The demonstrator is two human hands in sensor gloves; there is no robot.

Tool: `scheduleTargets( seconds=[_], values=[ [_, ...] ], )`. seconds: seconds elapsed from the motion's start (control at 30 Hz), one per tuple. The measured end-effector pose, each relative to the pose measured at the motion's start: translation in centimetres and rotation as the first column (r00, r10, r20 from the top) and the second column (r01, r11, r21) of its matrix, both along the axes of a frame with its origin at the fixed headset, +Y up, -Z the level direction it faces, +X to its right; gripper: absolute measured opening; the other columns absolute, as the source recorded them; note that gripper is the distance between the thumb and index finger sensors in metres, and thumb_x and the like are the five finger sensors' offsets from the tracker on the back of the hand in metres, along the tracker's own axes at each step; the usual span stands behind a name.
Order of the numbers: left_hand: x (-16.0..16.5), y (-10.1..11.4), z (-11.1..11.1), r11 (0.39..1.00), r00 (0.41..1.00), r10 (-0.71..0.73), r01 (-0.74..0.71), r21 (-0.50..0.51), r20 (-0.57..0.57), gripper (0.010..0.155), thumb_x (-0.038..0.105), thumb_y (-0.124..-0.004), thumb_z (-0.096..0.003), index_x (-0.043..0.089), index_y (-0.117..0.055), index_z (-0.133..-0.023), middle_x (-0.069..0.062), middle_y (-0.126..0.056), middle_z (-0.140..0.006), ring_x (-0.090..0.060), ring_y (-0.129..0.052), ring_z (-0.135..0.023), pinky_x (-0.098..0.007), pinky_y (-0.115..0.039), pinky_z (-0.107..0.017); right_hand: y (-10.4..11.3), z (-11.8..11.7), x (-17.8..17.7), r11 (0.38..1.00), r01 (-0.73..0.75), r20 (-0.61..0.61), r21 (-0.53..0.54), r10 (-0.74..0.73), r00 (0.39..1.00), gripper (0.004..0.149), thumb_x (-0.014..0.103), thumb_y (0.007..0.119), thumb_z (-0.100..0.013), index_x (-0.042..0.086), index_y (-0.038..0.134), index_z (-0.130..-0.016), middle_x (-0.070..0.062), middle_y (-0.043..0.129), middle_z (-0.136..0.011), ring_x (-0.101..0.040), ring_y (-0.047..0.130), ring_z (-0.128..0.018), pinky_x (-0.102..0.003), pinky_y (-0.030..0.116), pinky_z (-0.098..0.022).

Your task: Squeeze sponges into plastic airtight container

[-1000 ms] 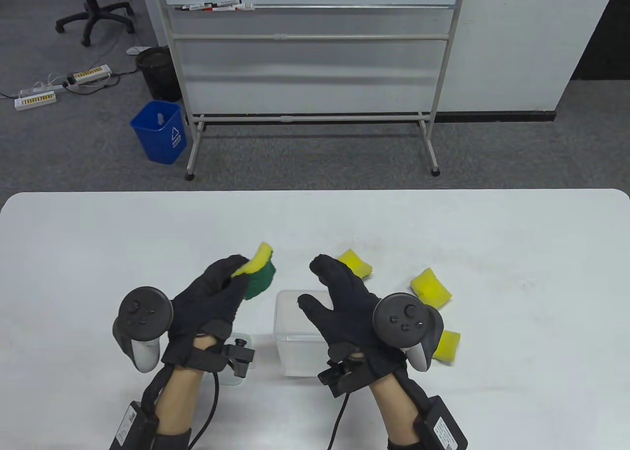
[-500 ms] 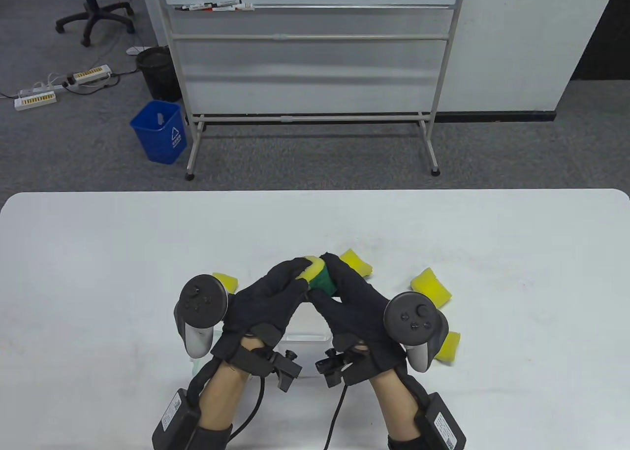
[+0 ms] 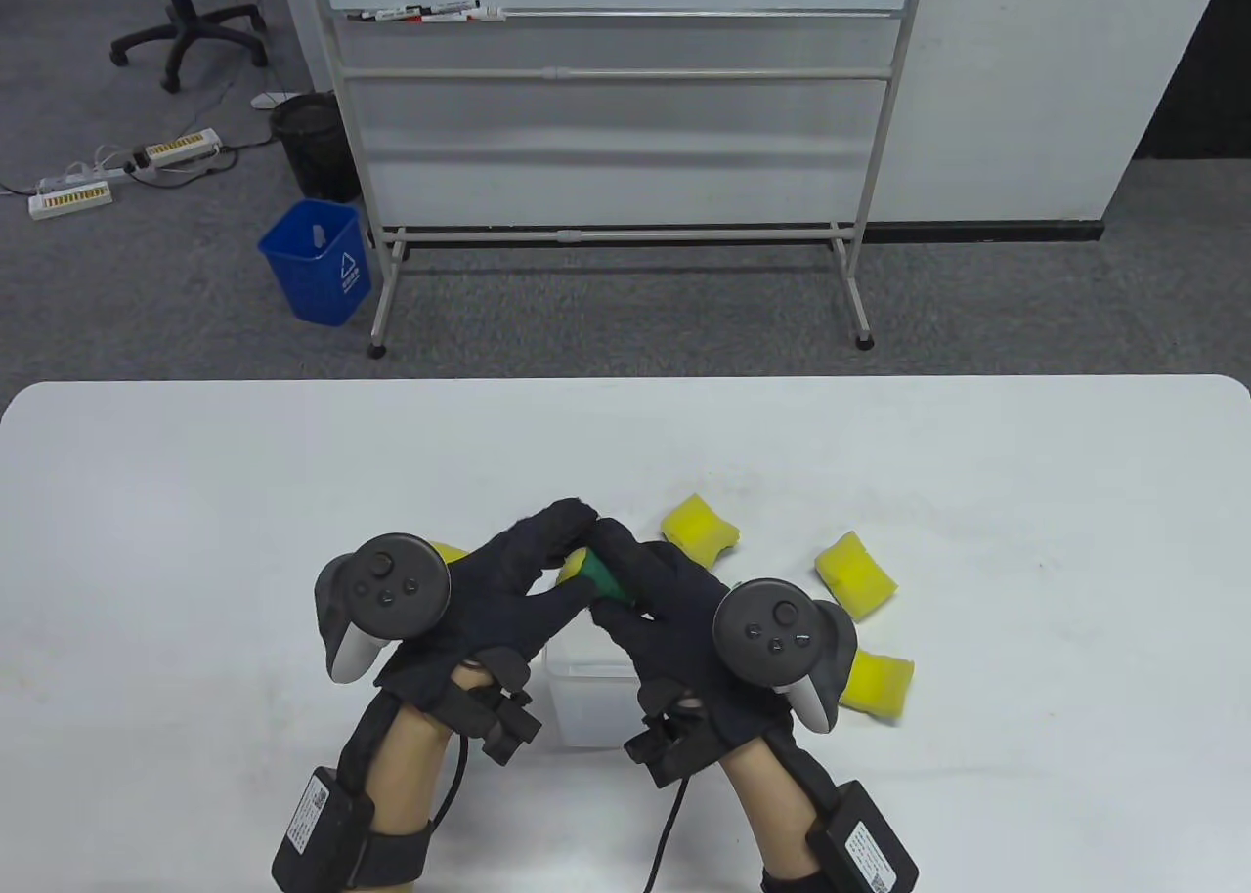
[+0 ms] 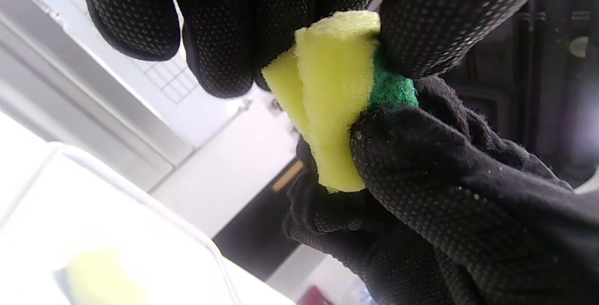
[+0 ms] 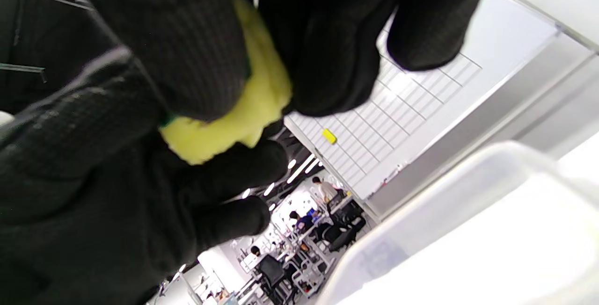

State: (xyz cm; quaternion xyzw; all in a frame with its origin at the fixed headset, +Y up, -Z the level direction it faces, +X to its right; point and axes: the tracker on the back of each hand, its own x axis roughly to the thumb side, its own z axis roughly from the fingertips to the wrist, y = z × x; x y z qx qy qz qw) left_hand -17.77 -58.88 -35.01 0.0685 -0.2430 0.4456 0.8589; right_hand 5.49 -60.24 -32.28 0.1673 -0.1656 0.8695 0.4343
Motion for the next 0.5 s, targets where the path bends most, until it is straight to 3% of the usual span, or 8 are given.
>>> scheduleTargets(
  seconds=[0.03,0.13,0.27,0.4,0.5],
  values=[
    [-0.2,-0.1,-0.1,1.0,1.0,0.02,-0.02,-0.003,-0.021,0.059,0.045,-0.085,-0.0458,0.021,-0.074,-0.099,-0.01,-0.092,-0.093,-0.033,-0.095,-0.08,-0.056,-0.079,-0.062,0.0,0.0,0.0,1.0,0.012,0.016,0.012,-0.012,1.0,0.075,0.035,0.095,-0.039,0.023,0.065,-0.106,-0.005,0.094,-0.082,-0.024,0.1,-0.063,-0.055,0.075,-0.063],
    [-0.6,-0.5,-0.5,1.0,0.999,-0.002,0.002,-0.008,-0.04,0.052,0.044,-0.085,-0.0443,0.02,-0.08,-0.091,-0.006,-0.099,-0.079,-0.026,-0.101,-0.068,-0.051,-0.084,-0.057,0.0,0.1,0.3,0.997,0.066,0.042,0.031,-0.067,0.997,0.077,0.036,0.095,-0.038,0.021,0.063,-0.106,-0.005,0.097,-0.08,-0.023,0.102,-0.059,-0.053,0.077,-0.062],
    [-0.6,-1.0,-1.0,0.998,0.998,0.065,-0.065,-0.017,-0.022,0.048,0.041,-0.088,-0.0418,0.017,-0.084,-0.083,-0.005,-0.102,-0.066,-0.022,-0.103,-0.056,-0.049,-0.087,-0.052,-0.2,0.2,0.4,0.988,0.135,0.07,0.072,-0.14,0.988,0.07,0.034,0.094,-0.037,0.027,0.067,-0.101,-0.004,0.099,-0.077,-0.023,0.104,-0.056,-0.052,0.079,-0.06],
    [-0.6,-1.2,-1.1,1.0,0.998,-0.025,0.025,-0.006,-0.06,0.047,0.041,-0.088,-0.042,0.017,-0.084,-0.083,-0.005,-0.103,-0.067,-0.023,-0.103,-0.056,-0.049,-0.086,-0.053,-0.3,0.3,0.0,0.993,0.028,0.118,0.118,-0.042,0.992,0.056,0.034,0.095,-0.037,0.028,0.079,-0.09,-0.005,0.101,-0.072,-0.022,0.106,-0.051,-0.051,0.08,-0.058],
    [-0.6,-1.2,-1.2,0.982,0.982,-0.185,0.184,-0.039,-0.039,0.052,0.046,-0.084,-0.0454,0.02,-0.08,-0.09,-0.006,-0.099,-0.079,-0.027,-0.1,-0.069,-0.053,-0.082,-0.059,-0.3,0.3,-0.2,0.995,-0.03,0.125,0.099,0.017,0.992,0.051,0.034,0.097,-0.036,0.027,0.083,-0.085,-0.005,0.102,-0.071,-0.023,0.105,-0.051,-0.052,0.079,-0.059]
  ],
)
